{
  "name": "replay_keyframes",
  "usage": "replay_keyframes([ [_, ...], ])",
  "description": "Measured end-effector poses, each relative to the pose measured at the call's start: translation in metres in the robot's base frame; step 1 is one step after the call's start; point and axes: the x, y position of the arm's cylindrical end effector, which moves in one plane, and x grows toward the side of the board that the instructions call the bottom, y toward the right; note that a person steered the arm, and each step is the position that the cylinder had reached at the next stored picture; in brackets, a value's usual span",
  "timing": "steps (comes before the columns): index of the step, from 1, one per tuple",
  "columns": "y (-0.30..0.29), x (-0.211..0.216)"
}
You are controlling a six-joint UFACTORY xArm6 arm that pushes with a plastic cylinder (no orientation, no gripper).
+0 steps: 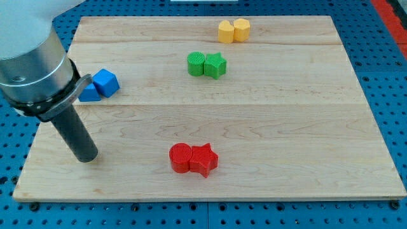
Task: Move your arm towards the left
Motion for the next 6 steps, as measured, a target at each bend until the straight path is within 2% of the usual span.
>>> replay_keyframes([
  [6,-0.0076,-0.0076],
])
